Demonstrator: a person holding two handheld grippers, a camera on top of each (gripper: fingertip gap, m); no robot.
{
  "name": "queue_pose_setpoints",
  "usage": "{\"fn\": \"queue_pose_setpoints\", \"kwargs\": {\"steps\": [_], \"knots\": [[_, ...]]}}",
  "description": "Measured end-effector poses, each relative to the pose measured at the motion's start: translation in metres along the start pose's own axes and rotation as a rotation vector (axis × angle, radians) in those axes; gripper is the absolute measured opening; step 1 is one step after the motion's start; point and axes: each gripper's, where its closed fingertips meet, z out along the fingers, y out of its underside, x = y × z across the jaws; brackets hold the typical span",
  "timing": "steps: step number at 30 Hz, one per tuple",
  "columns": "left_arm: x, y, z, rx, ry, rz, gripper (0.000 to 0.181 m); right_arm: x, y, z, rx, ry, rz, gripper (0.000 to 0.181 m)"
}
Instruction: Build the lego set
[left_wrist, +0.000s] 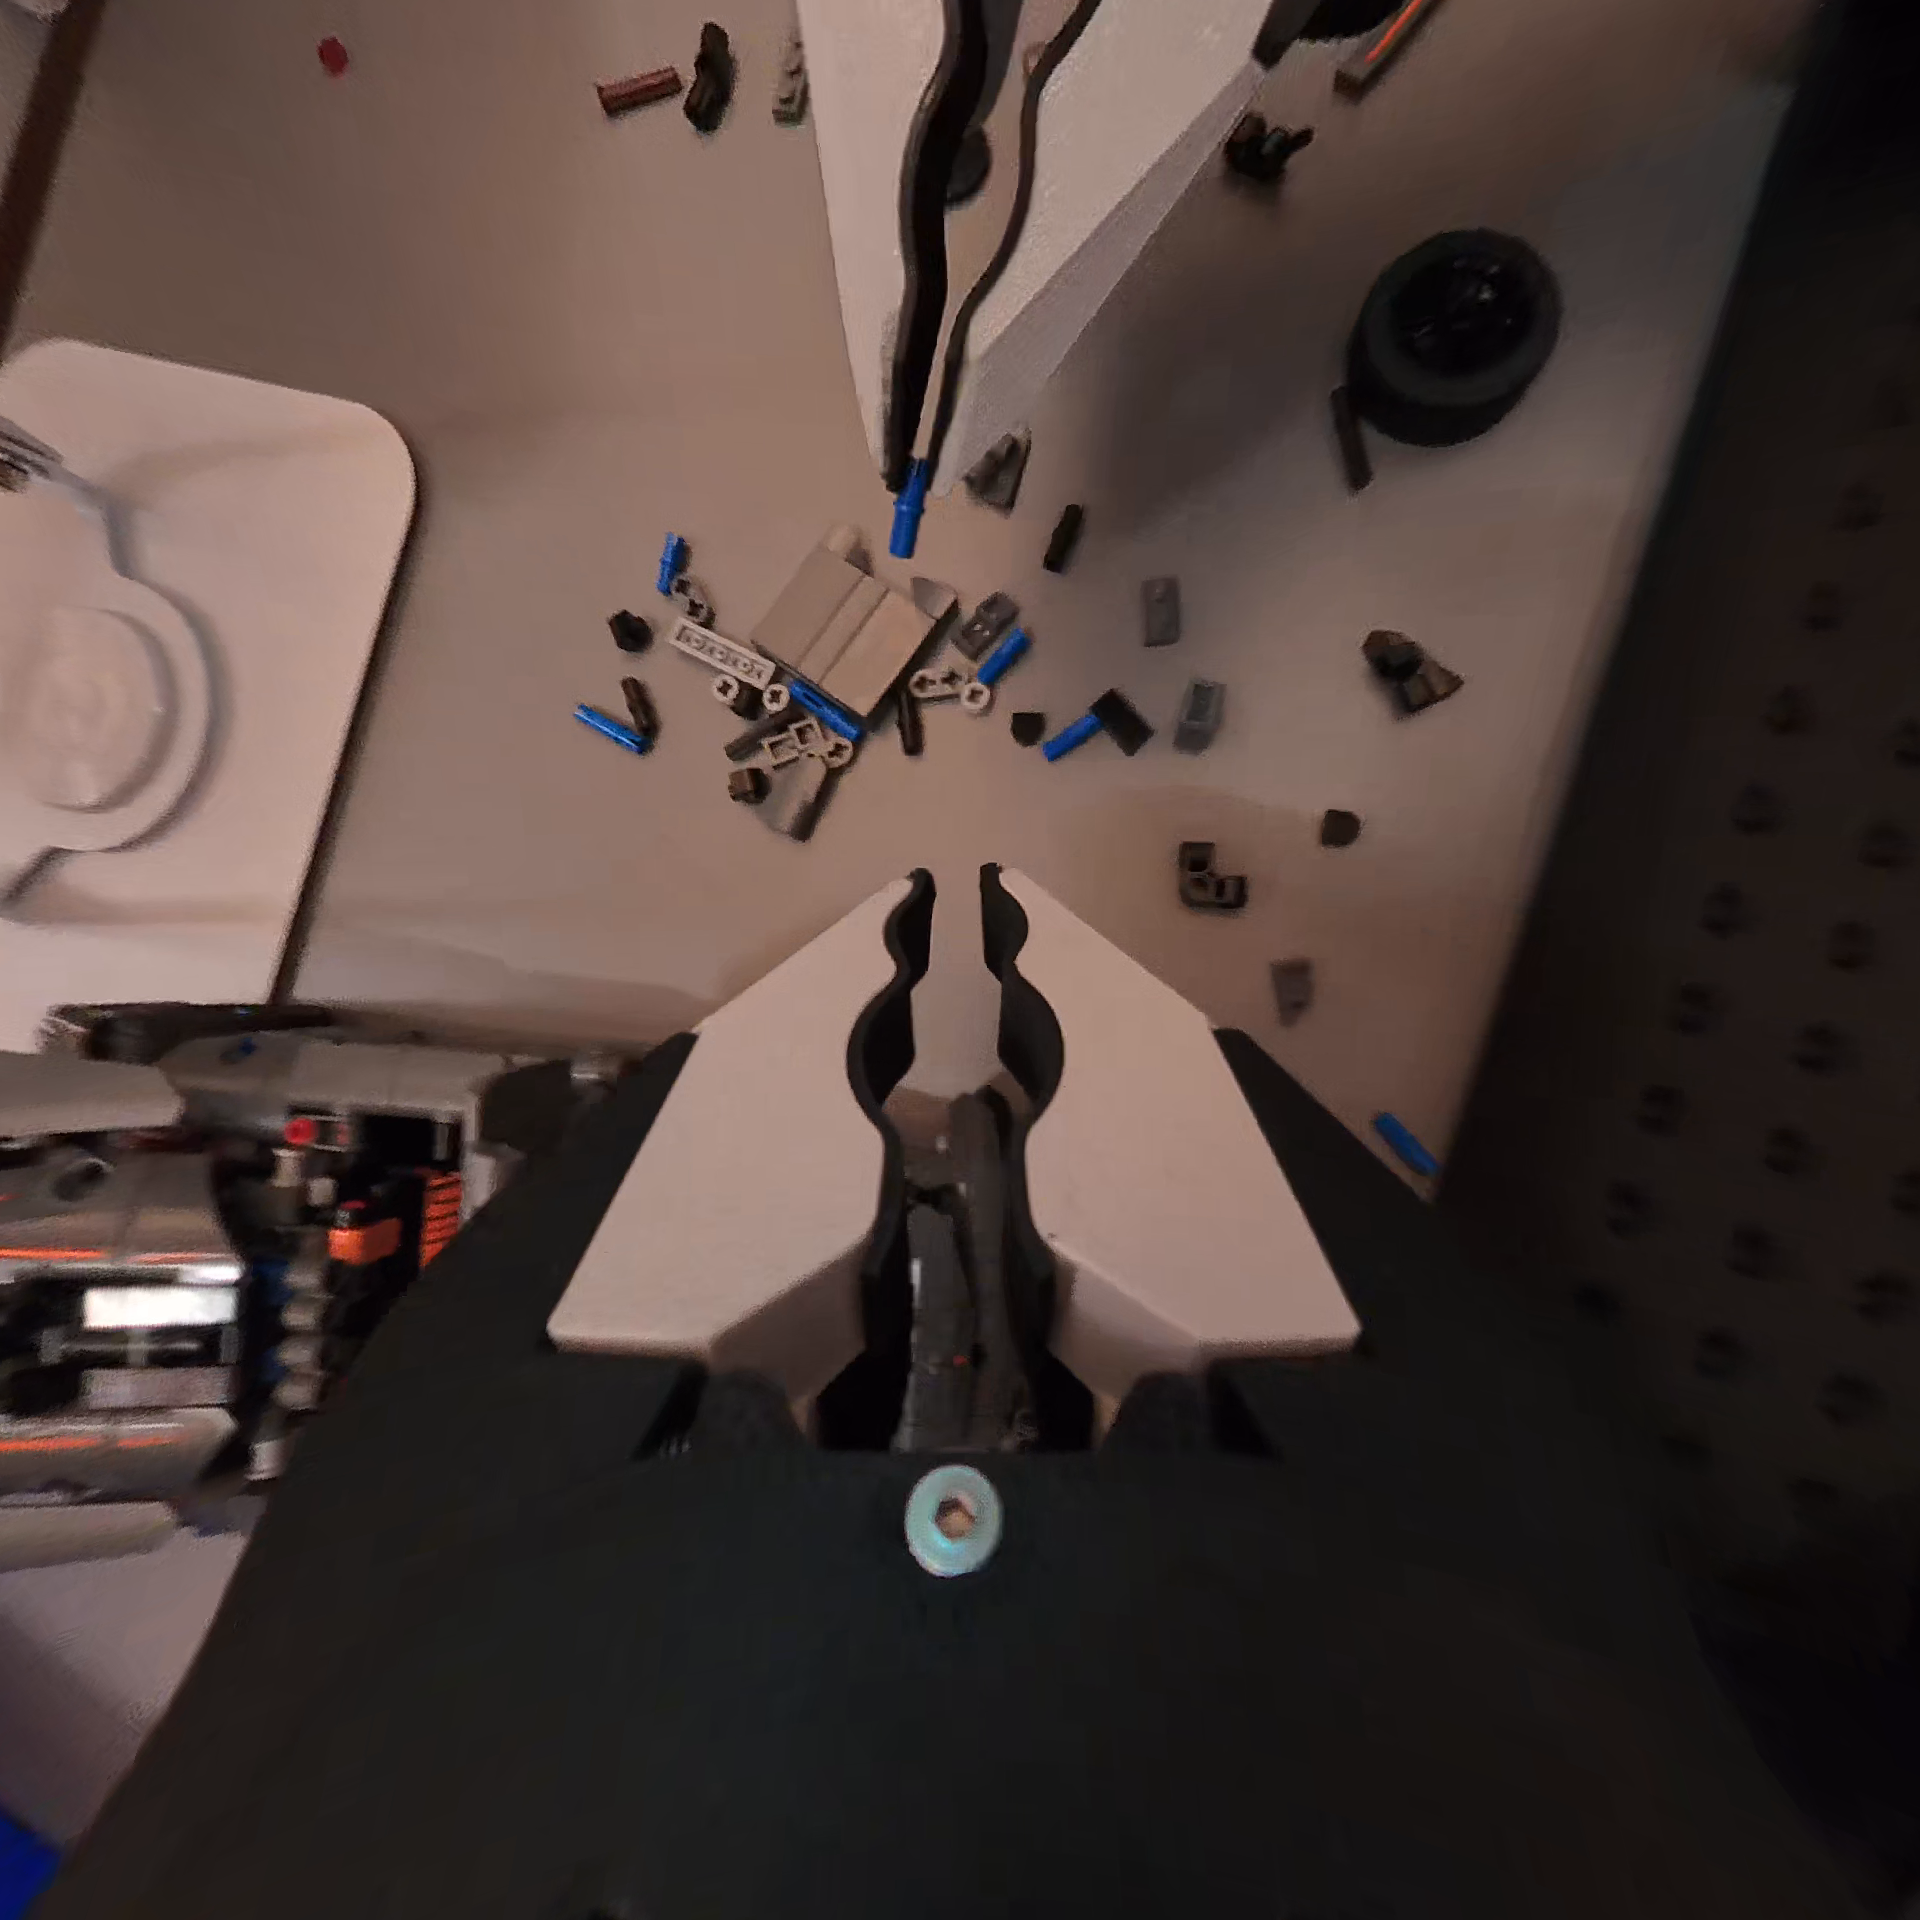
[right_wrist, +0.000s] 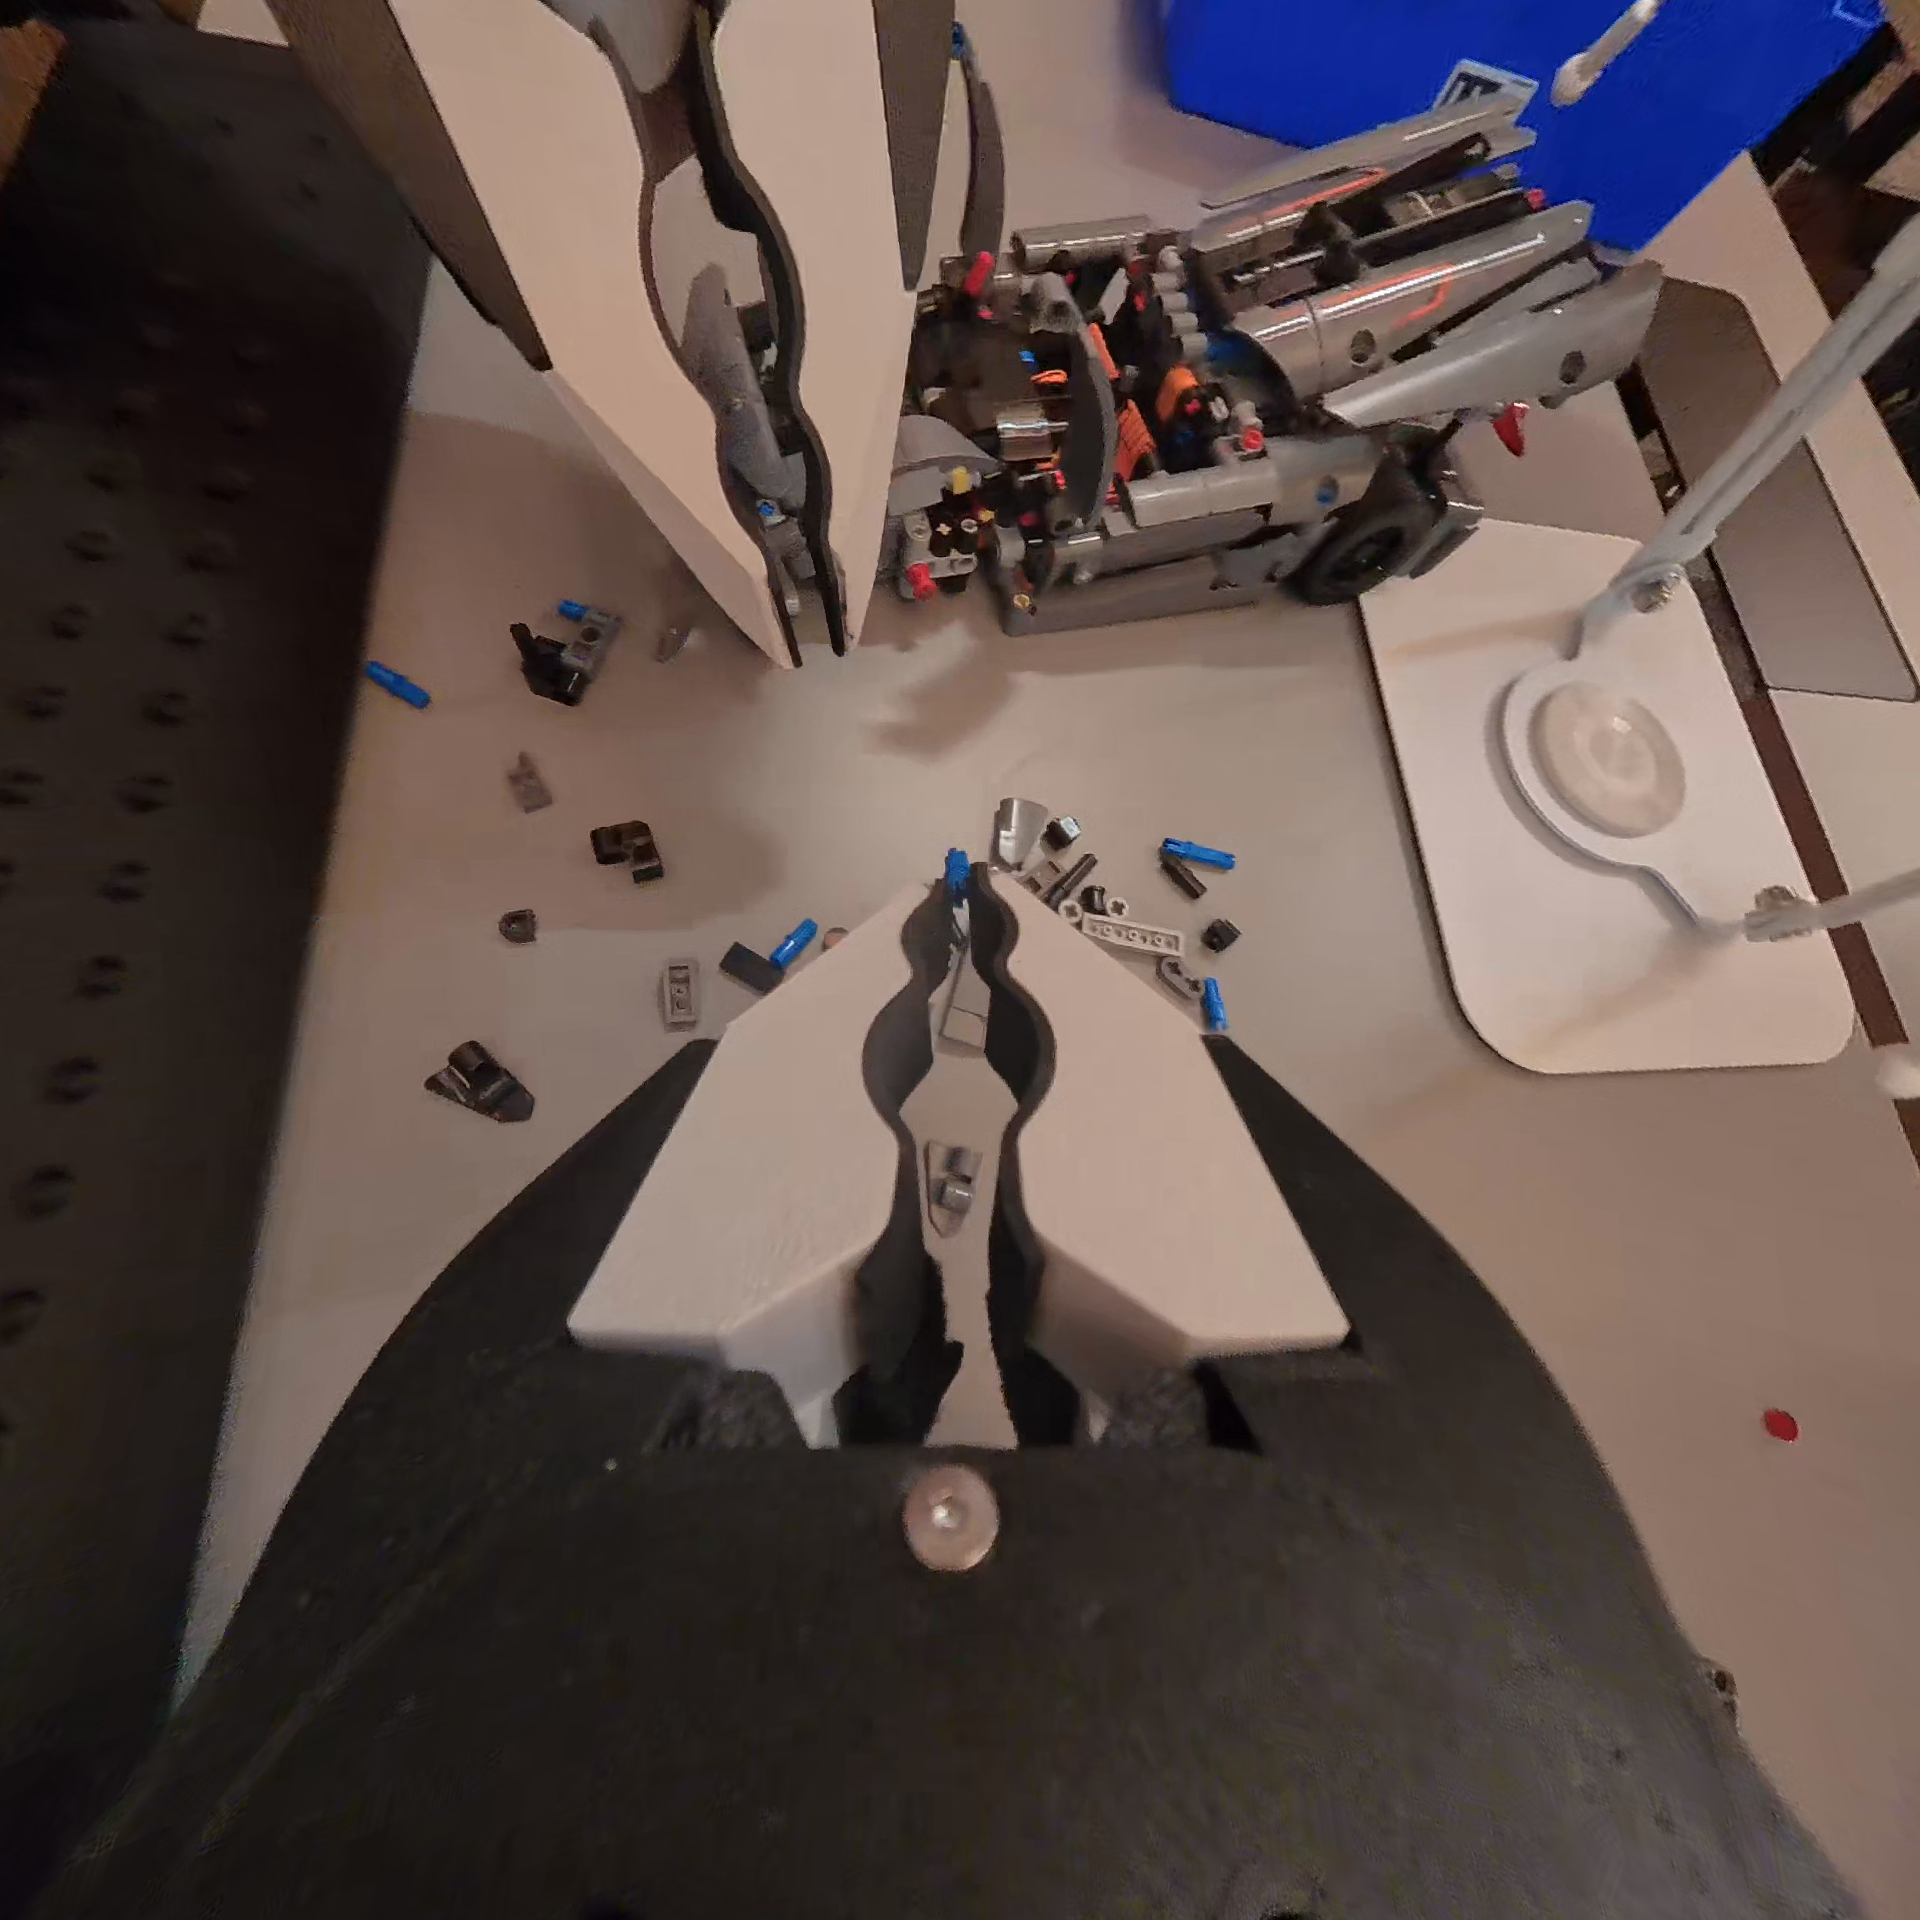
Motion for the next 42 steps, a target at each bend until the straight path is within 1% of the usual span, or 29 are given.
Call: {"fn": "queue_pose_setpoints", "kwargs": {"steps": [2,4,6,8,10,12,13,14,16,17,19,20,28,30,35,37,39,42], "knots": [[-0.007,-0.006,0.005,-0.05,-0.056,0.067,0.01,0.003,0.001,-0.001,0.004,0.01,0.007,0.001],[-0.013,-0.008,0.016,-0.128,-0.101,0.126,0.01,0.004,0.002,-0.001,0.001,0.017,0.011,0.001],[-0.021,-0.006,0.028,-0.209,-0.161,0.155,0.01,0.006,0.002,-0.002,0.005,0.02,0.015,0.001],[-0.028,-0.002,0.038,-0.267,-0.206,0.164,0.015,0.008,0.004,-0.003,0.005,0.028,0.022,0.001],[-0.03,0.0,0.047,-0.277,-0.213,0.126,0.015,0.01,0.004,-0.005,0.006,0.037,0.025,0.001],[-0.039,0.005,0.052,-0.307,-0.276,0.159,0.014,0.011,0.003,-0.007,0.013,0.041,0.026,0.001],[-0.041,0.008,0.054,-0.325,-0.284,0.17,0.015,0.011,0.002,-0.008,0.017,0.043,0.025,0.001],[-0.037,0.009,0.059,-0.324,-0.253,0.161,0.017,0.011,0.001,-0.008,0.018,0.044,0.024,0.001],[-0.035,0.01,0.065,-0.321,-0.251,0.149,0.019,0.011,0.001,-0.009,0.019,0.047,0.021,0.001],[-0.035,0.011,0.068,-0.326,-0.257,0.156,0.014,0.012,0.001,-0.009,0.02,0.05,0.021,0.001],[-0.043,0.011,0.069,-0.334,-0.302,0.169,0.013,0.013,-0.001,-0.011,0.027,0.054,0.022,0.001],[-0.044,0.011,0.07,-0.338,-0.305,0.176,0.009,0.013,-0.001,-0.012,0.032,0.056,0.022,0.0],[-0.045,0.007,0.072,-0.304,-0.32,0.175,0.005,0.014,-0.004,-0.015,0.047,0.061,0.023,0.001],[-0.045,0.008,0.069,-0.297,-0.328,0.183,0.002,0.014,-0.004,-0.016,0.049,0.06,0.024,0.001],[-0.041,0.006,0.06,-0.242,-0.323,0.158,0.0,0.014,-0.006,-0.017,0.063,0.056,0.027,0.001],[-0.039,0.002,0.052,-0.197,-0.318,0.142,0.0,0.012,-0.011,-0.019,0.089,0.047,0.03,0.001],[-0.037,-0.006,0.037,-0.133,-0.303,0.105,0.0,0.01,-0.018,-0.023,0.131,0.037,0.032,0.001],[-0.026,-0.028,0.002,0.064,-0.22,-0.012,0.0,0.004,-0.041,-0.035,0.255,0.006,0.039,0.001]]}}
